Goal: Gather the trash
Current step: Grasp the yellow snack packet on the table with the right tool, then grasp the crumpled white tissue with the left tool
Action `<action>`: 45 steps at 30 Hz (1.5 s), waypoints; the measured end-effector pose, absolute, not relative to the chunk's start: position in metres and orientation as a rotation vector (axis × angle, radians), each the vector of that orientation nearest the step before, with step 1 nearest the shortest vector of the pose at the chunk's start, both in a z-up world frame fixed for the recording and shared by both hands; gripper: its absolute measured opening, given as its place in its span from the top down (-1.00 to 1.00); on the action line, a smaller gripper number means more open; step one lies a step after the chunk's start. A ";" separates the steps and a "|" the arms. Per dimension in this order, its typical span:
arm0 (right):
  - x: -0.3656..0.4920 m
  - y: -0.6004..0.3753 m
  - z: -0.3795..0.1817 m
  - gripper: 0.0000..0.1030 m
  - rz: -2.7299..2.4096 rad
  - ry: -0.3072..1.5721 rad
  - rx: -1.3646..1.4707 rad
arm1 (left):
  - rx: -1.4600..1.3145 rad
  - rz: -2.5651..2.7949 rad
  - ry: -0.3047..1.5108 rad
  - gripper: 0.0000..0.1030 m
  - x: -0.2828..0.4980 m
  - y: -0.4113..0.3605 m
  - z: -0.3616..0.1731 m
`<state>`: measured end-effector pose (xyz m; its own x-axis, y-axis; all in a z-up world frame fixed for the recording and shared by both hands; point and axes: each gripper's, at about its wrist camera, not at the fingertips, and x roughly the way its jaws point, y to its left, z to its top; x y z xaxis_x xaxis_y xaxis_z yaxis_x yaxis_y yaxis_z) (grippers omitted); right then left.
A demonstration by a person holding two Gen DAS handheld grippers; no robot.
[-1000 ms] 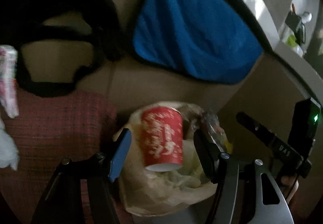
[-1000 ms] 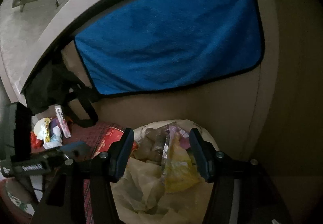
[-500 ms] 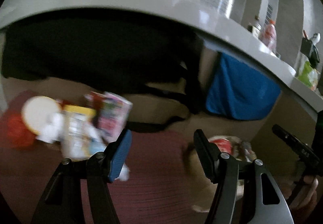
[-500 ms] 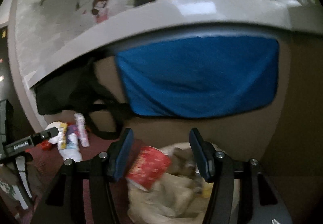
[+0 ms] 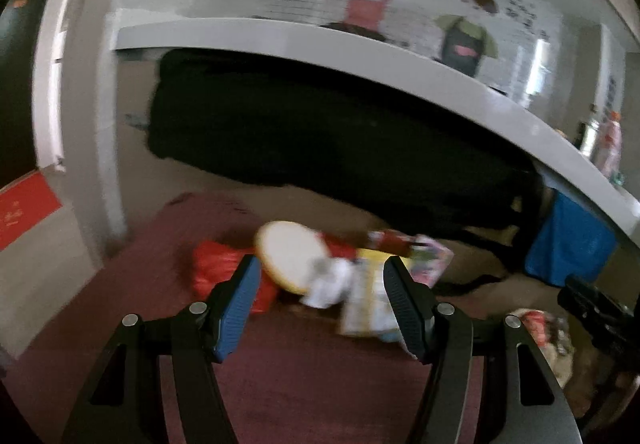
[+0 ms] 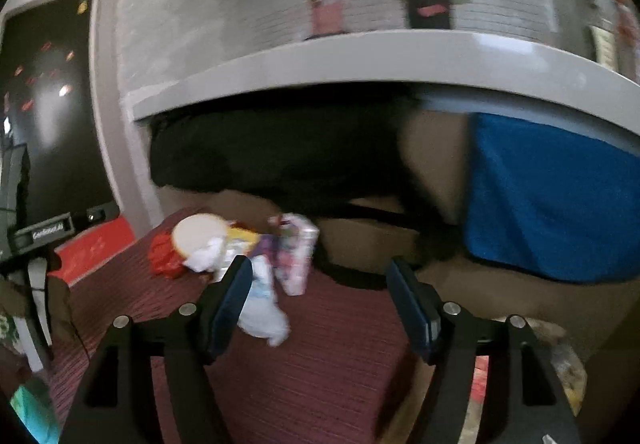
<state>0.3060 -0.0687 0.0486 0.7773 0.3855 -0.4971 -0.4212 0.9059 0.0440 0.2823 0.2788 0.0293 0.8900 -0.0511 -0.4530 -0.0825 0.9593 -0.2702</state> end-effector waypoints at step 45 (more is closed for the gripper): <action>0.388 -0.025 -0.034 0.45 0.480 0.763 -0.021 | -0.320 -0.062 0.621 -0.25 0.363 0.272 -0.055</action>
